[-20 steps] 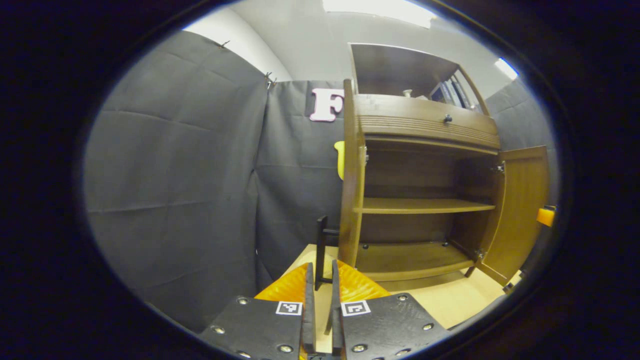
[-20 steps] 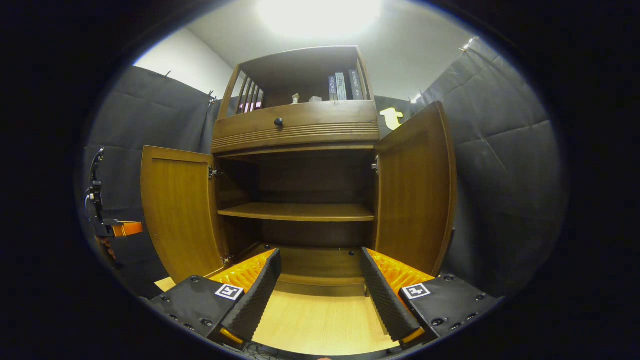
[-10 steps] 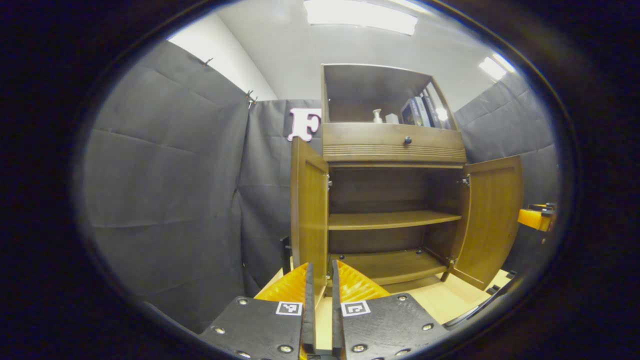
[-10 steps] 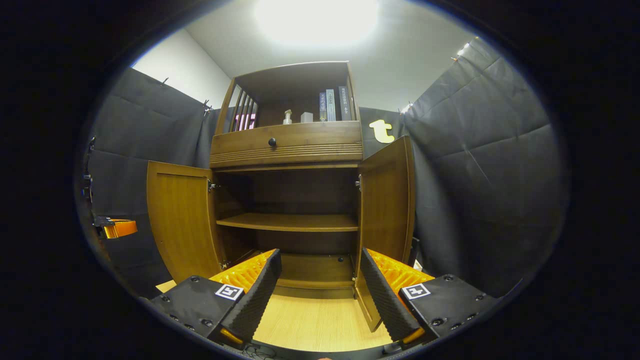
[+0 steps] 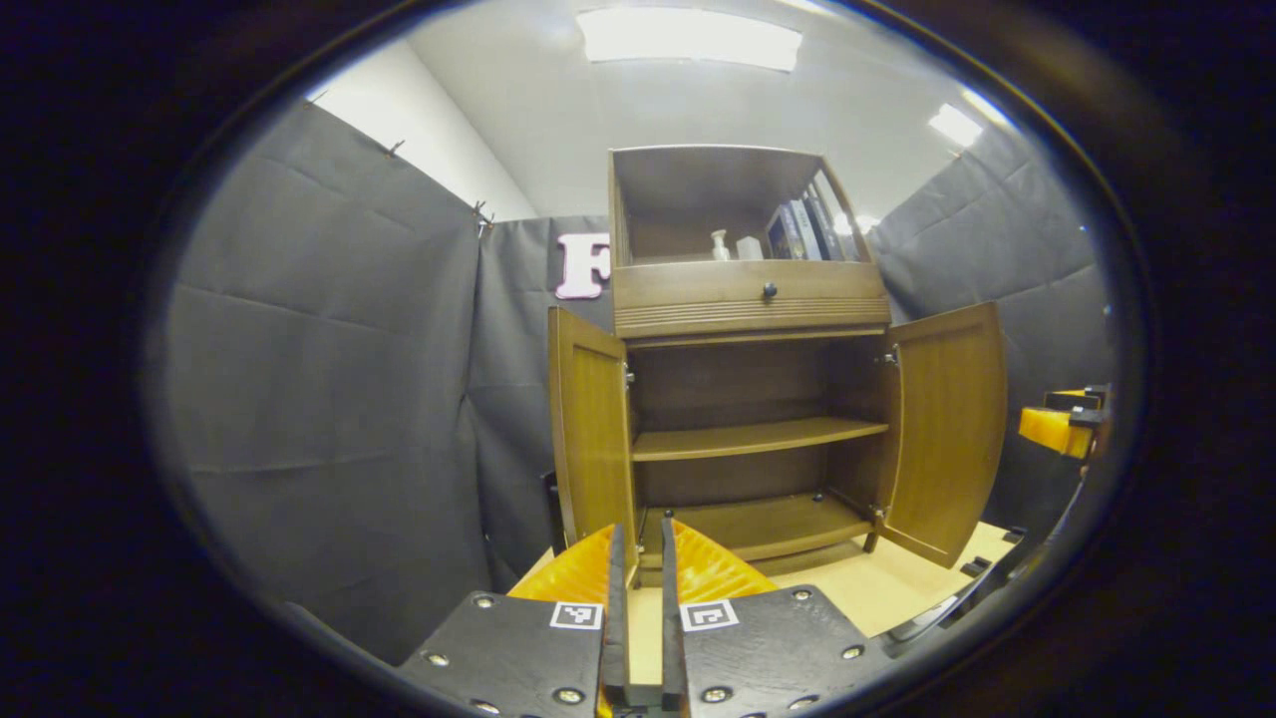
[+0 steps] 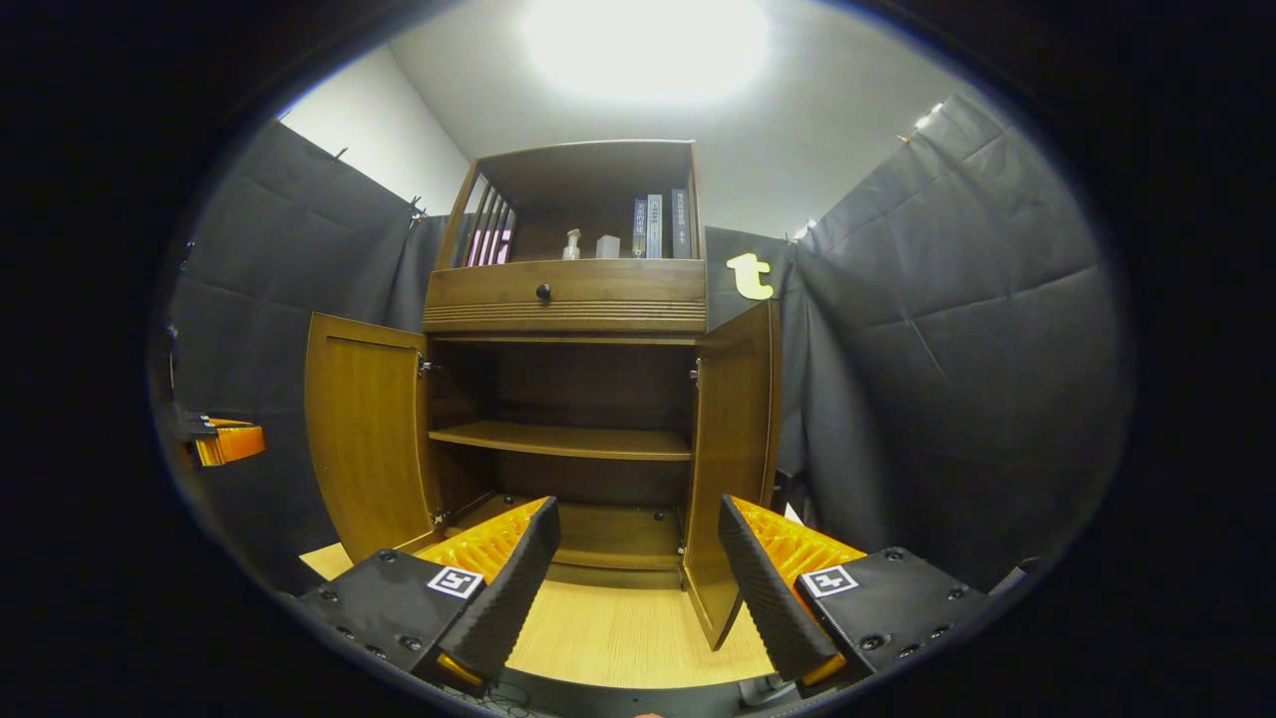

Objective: Open the right door of the double-door shoe cabinet with the right hand, and open the left door with the left hand.

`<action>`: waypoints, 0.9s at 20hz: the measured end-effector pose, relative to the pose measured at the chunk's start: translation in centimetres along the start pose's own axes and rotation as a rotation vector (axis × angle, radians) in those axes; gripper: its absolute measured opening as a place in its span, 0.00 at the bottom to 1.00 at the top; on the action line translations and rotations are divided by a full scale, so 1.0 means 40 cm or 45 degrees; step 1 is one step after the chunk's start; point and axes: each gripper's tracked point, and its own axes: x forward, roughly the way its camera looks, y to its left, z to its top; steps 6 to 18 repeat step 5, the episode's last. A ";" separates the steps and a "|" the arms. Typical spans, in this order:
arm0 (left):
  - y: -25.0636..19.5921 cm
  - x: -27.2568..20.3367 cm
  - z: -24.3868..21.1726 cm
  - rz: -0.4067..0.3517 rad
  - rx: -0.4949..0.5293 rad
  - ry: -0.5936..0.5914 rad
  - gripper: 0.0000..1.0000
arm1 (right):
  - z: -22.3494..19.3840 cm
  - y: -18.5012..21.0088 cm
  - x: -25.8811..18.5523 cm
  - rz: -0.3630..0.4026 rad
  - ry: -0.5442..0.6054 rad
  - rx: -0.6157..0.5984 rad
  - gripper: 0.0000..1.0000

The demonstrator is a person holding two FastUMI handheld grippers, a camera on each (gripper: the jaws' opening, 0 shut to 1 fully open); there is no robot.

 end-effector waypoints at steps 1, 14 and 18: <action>-0.007 -0.007 0.002 -0.001 -0.001 0.000 0.11 | -0.003 -0.003 -0.004 -0.003 0.005 0.004 0.97; -0.004 -0.023 0.005 0.008 0.004 -0.008 0.11 | -0.007 -0.016 -0.016 -0.015 0.008 0.012 0.97; -0.004 -0.023 0.005 0.008 0.004 -0.008 0.11 | -0.007 -0.016 -0.016 -0.015 0.008 0.012 0.97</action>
